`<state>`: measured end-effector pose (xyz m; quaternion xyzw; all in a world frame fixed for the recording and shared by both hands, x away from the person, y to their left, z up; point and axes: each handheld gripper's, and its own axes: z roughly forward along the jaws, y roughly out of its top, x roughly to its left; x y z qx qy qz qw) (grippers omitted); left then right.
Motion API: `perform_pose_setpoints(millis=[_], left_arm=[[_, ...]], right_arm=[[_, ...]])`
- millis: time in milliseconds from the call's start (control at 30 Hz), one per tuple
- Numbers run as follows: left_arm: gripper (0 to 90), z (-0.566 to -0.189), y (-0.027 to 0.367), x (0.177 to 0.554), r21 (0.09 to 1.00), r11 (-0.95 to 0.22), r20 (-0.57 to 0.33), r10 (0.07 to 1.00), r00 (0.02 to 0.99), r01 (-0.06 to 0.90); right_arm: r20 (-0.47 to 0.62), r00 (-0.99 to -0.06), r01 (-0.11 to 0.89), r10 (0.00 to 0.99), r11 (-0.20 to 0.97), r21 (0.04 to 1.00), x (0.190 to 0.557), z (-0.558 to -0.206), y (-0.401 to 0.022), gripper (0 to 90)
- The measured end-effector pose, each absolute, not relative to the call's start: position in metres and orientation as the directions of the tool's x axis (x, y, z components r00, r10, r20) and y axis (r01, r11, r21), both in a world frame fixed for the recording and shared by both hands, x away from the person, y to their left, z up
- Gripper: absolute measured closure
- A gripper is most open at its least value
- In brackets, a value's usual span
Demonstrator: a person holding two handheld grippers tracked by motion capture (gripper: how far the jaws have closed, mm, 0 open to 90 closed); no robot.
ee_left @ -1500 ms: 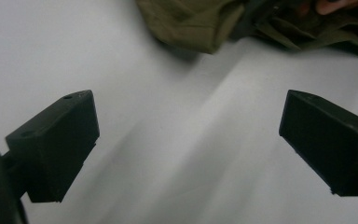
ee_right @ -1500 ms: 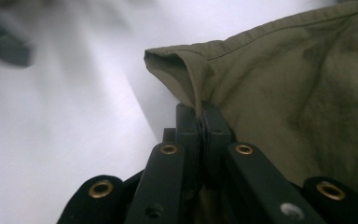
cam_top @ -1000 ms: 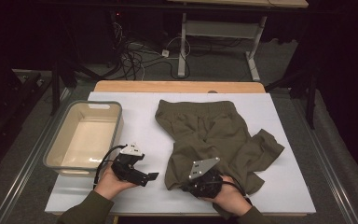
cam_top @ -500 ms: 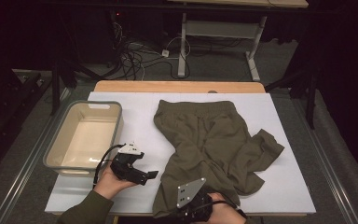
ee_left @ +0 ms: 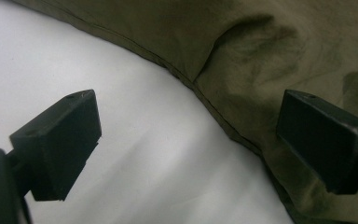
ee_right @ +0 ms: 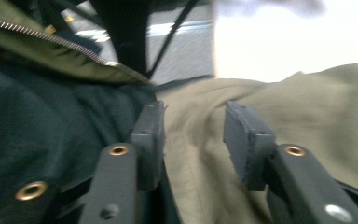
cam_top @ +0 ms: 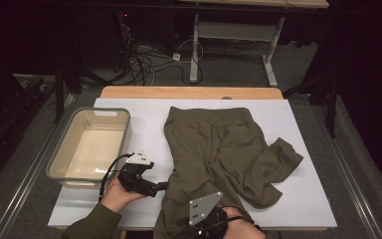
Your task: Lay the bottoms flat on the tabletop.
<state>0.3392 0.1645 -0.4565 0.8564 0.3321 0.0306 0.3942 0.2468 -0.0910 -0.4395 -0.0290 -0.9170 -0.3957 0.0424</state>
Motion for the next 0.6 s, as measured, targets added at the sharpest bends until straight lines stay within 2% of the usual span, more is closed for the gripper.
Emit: perform_pose_setpoints(millis=[233, 600], left_arm=[[11.2, -0.455, 0.165, 0.339, 0.706, -0.457, -0.212, 0.593, 0.776, 0.542], [16.1, -0.457, 0.163, 0.340, 0.701, -0.460, -0.217, 0.590, 0.778, 0.544]], right_arm=[[0.042, -0.968, 0.190, 0.247, 0.617, 0.764, 0.291, -0.419, -0.127, 55.6], [0.034, -0.895, 0.312, 0.445, 0.569, 0.761, 0.351, -0.415, -0.140, 49.0]])
